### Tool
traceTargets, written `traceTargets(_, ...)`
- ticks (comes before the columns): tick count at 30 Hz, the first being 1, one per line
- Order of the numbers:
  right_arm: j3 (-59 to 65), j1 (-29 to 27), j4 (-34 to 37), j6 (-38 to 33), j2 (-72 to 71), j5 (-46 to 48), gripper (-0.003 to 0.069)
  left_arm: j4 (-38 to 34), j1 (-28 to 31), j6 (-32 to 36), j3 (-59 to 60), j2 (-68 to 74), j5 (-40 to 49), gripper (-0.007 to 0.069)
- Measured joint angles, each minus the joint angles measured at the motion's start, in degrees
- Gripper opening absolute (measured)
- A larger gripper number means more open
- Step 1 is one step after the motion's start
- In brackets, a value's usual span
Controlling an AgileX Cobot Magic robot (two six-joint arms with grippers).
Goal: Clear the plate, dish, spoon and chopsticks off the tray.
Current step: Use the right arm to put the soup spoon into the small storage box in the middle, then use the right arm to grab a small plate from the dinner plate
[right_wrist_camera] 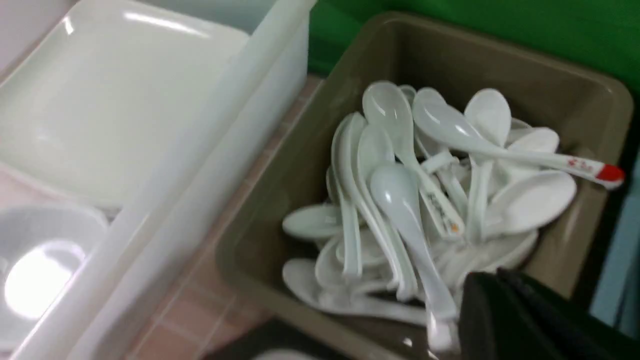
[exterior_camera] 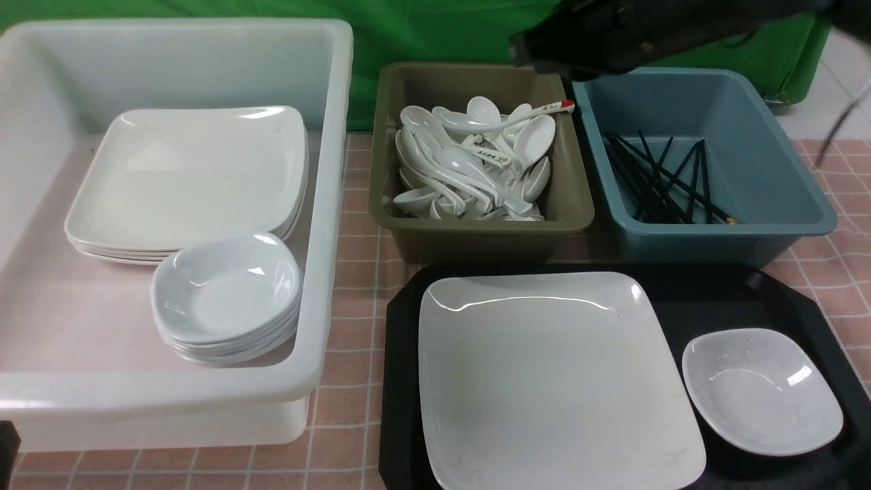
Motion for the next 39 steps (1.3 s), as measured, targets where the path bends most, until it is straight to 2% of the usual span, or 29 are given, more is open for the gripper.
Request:
traceTargets(1,0.0,0.0,0.0,-0.3,-0.6,1.7,0.0031,0.0,0.0,0.0,0.0,0.0,0.0,0.0243)
traceTargets(3,-0.1,0.0,-1.0,-2.6,-8.0,13.2,0.003,0.0,0.0,0.0,0.0,0.0,0.0,0.0244)
traceTargets(8,-0.3,0.0,-2.6,-3.4,-17.0,29.1,0.003,0.0,0.0,0.0,0.0,0.0,0.0,0.0244)
traceTargets(12,1.7,0.0,-2.7,-3.2,-21.4,29.2,0.003,0.1,0.0,0.0,0.0,0.0,0.0,0.0244)
traceTargets(19,19.4,0.0,-3.0,-1.2,-33.8,29.2,0.003,0.2,0.0,0.0,0.0,0.0,-0.2,0.0244)
traceTargets(21,25.3,0.0,-3.0,0.1,-38.0,29.2,0.003,-2.2,0.0,-0.7,0.0,0.0,-0.8,0.0244)
traceTargets(22,32.3,0.0,-3.0,1.6,-42.3,28.8,0.003,-11.1,0.0,-5.0,0.0,0.0,-2.1,0.0244)
traceTargets(23,32.3,0.0,-3.0,1.7,-42.3,28.8,0.003,-11.1,0.0,-5.0,0.0,0.0,-2.1,0.0244)
traceTargets(24,40.3,0.0,-3.2,3.4,-47.3,27.0,0.003,-23.0,0.0,-10.8,0.0,0.0,-3.3,0.0244)
traceTargets(25,40.3,0.0,-3.2,3.6,-47.3,26.7,0.003,-24.3,0.0,-11.4,0.0,0.0,-3.4,0.0244)
traceTargets(26,47.3,0.0,-3.2,5.6,-51.3,24.3,0.003,-34.4,0.0,-16.0,0.0,0.0,-4.3,0.0244)
traceTargets(28,53.7,0.0,-3.2,8.5,-54.4,21.6,0.003,-44.0,0.0,-19.6,0.0,0.0,-5.1,0.0244)
traceTargets(29,55.0,0.0,-3.2,9.2,-55.0,21.3,0.003,-44.8,0.0,-20.2,0.0,0.0,-5.1,0.0244)
traceTargets(30,59.7,0.0,-3.2,11.5,-56.7,19.5,0.003,-50.0,0.0,-21.7,0.0,0.0,-5.7,0.0244)
traceTargets(31,62.3,0.0,-3.2,12.5,-57.2,19.0,0.003,-51.5,0.0,-22.4,0.0,0.0,-6.2,0.0244)
traceTargets(35,68.6,0.0,-3.6,15.3,-57.9,16.5,0.003,-55.1,0.0,-23.0,0.0,0.0,-7.8,0.0242)
traceTargets(39,70.0,0.0,-8.1,20.1,-57.9,14.6,0.003,-59.5,0.0,-23.0,0.0,0.0,-7.8,0.0242)
